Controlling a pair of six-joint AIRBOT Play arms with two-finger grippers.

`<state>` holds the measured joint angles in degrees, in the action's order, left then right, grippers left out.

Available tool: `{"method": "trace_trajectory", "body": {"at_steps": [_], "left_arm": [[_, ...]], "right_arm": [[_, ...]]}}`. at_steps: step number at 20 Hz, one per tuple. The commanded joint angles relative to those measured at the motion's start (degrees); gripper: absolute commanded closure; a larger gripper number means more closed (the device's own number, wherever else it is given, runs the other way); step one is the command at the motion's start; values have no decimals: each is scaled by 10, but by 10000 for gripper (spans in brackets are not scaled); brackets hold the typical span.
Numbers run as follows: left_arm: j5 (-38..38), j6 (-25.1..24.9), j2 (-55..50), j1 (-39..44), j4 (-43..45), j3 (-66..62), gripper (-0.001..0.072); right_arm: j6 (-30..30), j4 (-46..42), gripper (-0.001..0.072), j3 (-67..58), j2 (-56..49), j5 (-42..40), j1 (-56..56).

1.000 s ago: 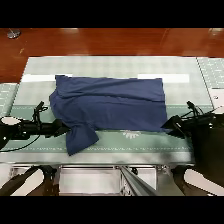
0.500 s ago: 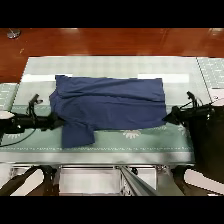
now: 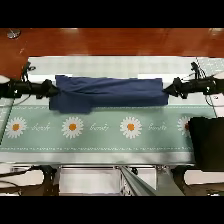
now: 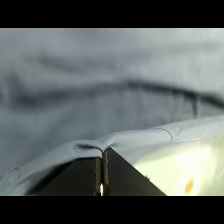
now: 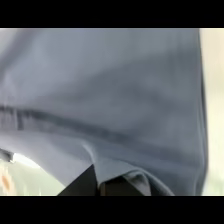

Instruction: Fold the shirts.

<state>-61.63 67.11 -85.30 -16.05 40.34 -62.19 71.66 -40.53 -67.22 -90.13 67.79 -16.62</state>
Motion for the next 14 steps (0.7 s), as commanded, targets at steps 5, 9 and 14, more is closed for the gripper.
{"method": "trace_trajectory", "body": {"at_steps": [5, 9, 14], "left_arm": [[-1, 85, -211, 19, -1, -245, 689], [-7, 84, -244, 27, -1, -287, 532], [-174, 129, -240, -17, 135, -357, 2]], "right_arm": [[61, 11, 687, -200, -167, -12, 39], [73, 14, 479, -226, -203, -12, 41], [45, -15, 98, -241, -186, 51, -12]]}}
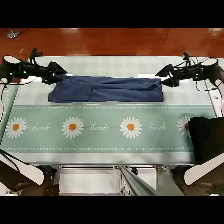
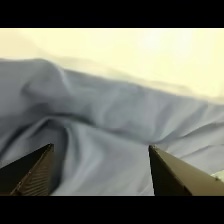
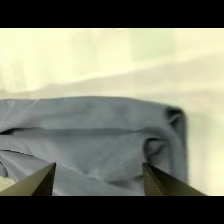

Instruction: Fold the shirts.

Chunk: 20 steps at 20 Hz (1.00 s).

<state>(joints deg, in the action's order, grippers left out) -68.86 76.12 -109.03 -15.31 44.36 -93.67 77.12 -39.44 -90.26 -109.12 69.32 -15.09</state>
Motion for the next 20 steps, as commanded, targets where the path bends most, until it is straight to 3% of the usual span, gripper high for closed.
{"method": "trace_trajectory", "body": {"at_steps": [1, 4, 7, 8, 10, 13, 15, 16, 17, 18, 20], "left_arm": [[-139, 55, 5, -40, 141, -43, 2], [-178, 47, 56, -83, 157, 20, 3], [-100, -12, 162, -94, 98, 168, 3], [-75, -31, 200, -92, 53, 220, 2], [-39, -114, 281, -84, -77, 327, 3], [-30, -184, 352, -56, -200, 419, 3], [-34, -191, 358, -21, -209, 429, 7], [-30, -192, 356, -1, -209, 428, 162], [-22, -200, 355, 17, -209, 428, 533], [-15, -202, 355, 38, -222, 428, 682], [-19, -245, 355, 85, -289, 427, 688]], "right_arm": [[1, -52, 98, -11, 5, 52, -42], [52, -126, 97, -2, 3, 83, -52], [41, -125, 97, 10, -7, 101, -24], [41, -125, 98, 10, -12, 104, -9], [37, -118, 98, 10, -20, 94, 20], [39, -99, 129, 10, -25, 64, 51], [36, -60, 692, 2, -24, 64, 54], [20, -40, 688, -5, -19, 79, 52], [15, -38, 688, -9, -6, 91, 48], [11, -50, 688, -8, 14, 102, 44], [-35, -94, 688, 15, 78, 142, 50]]}}
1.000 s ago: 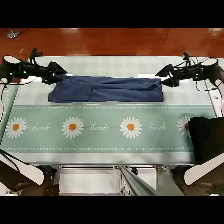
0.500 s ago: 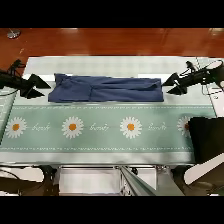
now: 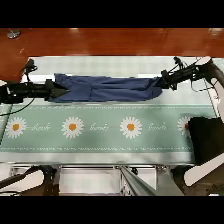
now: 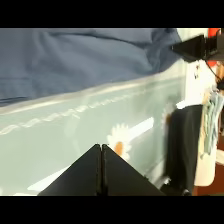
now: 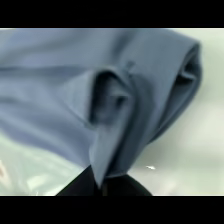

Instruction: Fold the shirts.

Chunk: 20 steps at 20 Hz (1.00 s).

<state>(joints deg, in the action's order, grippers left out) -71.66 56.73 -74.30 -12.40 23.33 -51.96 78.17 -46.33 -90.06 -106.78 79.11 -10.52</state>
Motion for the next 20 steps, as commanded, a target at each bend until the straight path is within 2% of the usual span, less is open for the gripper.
{"method": "trace_trajectory", "body": {"at_steps": [1, 3, 5, 8, 10, 11, 13, 17, 20], "left_arm": [[19, -63, 7, 85, -83, 4, 690], [98, -52, 7, 164, -40, -14, 691], [217, -4, 4, 257, 54, -41, 691], [304, 122, -44, 390, 232, -116, 691], [316, 235, -103, 451, 331, -182, 691], [315, 273, -136, 471, 360, -216, 691], [307, 321, -212, 508, 356, -279, 691], [243, 317, -342, 586, 271, -378, 690], [216, 307, -391, 640, 213, -409, 689]], "right_arm": [[-49, -59, 688, 50, 103, 30, 11], [-45, -82, 688, 160, 223, -40, 13], [-45, -87, 688, 257, 336, -63, 7], [-7, -117, 688, 364, 495, -61, 6], [42, -139, 687, 400, 592, -59, 6], [59, -150, 687, 403, 636, -51, 6], [88, -155, 688, 403, 704, -41, 6], [110, -154, 687, 403, 746, 11, 6], [111, -151, 687, 403, 744, 5, 6]]}}
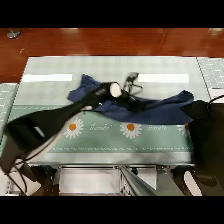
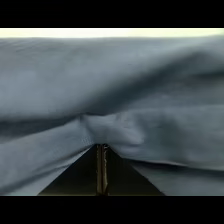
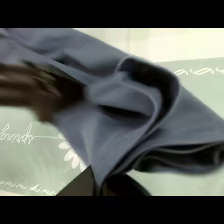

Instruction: Fold the shirts.

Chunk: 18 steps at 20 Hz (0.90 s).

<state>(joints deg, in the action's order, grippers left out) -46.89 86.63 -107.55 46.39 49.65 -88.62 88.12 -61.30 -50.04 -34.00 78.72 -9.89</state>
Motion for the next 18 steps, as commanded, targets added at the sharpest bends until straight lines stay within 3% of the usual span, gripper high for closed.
{"method": "trace_trajectory", "body": {"at_steps": [1, 5, 10, 13, 18], "left_arm": [[-43, -10, -62, 64, -61, -45, 689], [-113, -37, -47, 23, -59, -68, 689], [-189, -67, 58, -160, -31, -67, 689], [-209, -78, 181, -270, 29, -3, 689], [-177, -112, 475, -461, 52, 253, 688]], "right_arm": [[11, 0, 687, 3, 17, 8, 0], [10, 4, 687, 1, 12, 11, 0], [-19, 99, 687, -52, -68, -7, 55], [-14, 98, 687, -120, -148, -59, 143], [-13, 98, 688, -286, -375, -116, 279]]}}
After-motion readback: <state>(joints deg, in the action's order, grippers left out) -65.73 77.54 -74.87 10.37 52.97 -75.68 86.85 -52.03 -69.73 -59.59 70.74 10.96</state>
